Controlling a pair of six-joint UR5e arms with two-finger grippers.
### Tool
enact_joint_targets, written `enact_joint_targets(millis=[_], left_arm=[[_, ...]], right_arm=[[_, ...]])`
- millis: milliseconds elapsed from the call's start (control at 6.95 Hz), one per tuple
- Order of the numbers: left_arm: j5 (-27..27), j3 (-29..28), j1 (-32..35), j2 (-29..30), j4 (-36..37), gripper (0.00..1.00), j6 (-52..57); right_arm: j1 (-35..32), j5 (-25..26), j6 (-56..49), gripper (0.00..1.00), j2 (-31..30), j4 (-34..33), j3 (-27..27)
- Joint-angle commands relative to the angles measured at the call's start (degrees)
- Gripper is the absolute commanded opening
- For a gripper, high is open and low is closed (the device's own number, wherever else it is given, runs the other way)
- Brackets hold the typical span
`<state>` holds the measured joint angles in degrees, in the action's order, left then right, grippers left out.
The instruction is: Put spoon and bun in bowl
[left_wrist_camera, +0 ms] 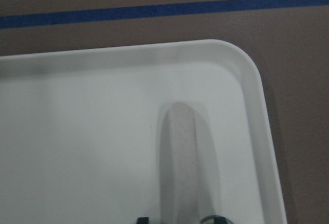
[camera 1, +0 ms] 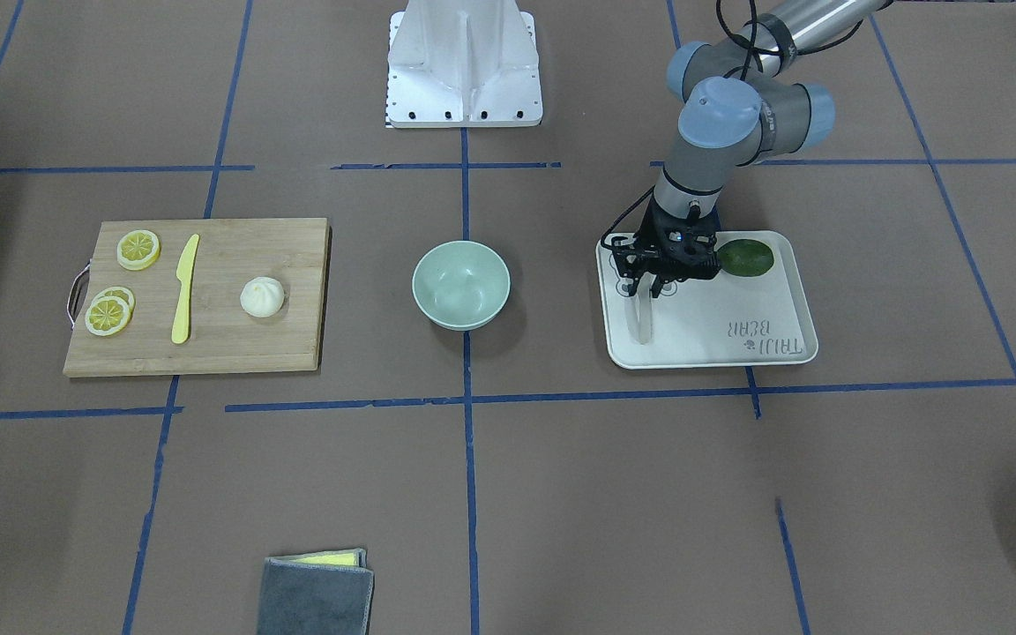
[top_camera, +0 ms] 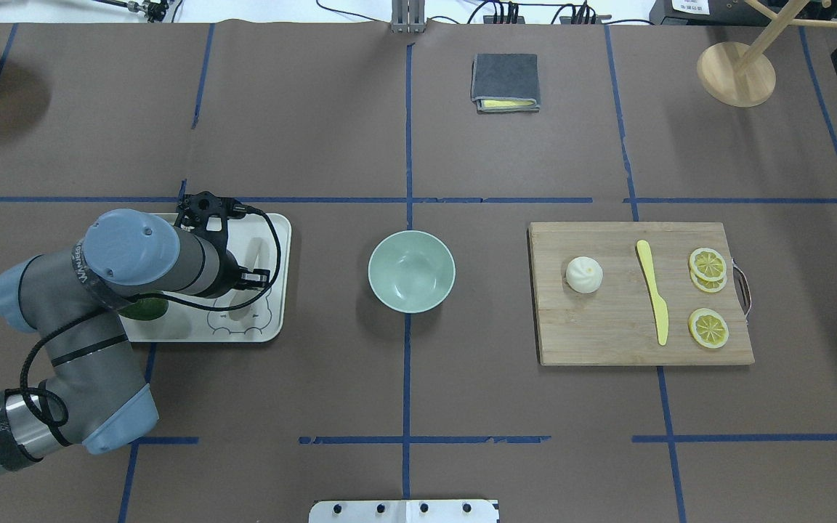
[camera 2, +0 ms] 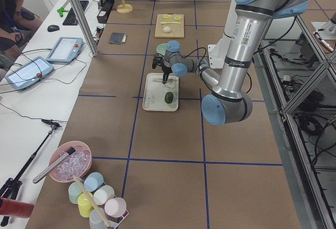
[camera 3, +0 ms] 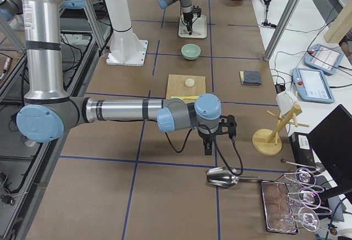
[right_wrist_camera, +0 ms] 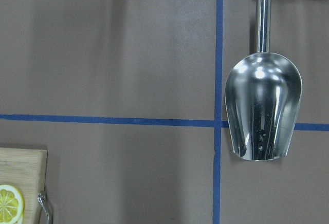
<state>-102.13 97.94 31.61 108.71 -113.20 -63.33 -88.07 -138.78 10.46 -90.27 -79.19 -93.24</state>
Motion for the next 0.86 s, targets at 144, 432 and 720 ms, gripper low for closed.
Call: enact_joint_targets(millis=[144,432,720], left_arm=[[0.00,0.50,0.21,-0.17,0.09,0.00,0.05],[-0.09,1.99,1.43,-0.43,1.57,0.00,0.40],[-0.18,6.46,3.46,0.44,9.02,0.00,2.50]], right_arm=[[0.00,0.00,0.00,1.00,0.00,0.00,-0.01],[0.09,-0.08,0.17,1.00,0.09,-0.09,-0.01],[1.92,0.00,3.32,1.00,0.88,0.00,-0.70]])
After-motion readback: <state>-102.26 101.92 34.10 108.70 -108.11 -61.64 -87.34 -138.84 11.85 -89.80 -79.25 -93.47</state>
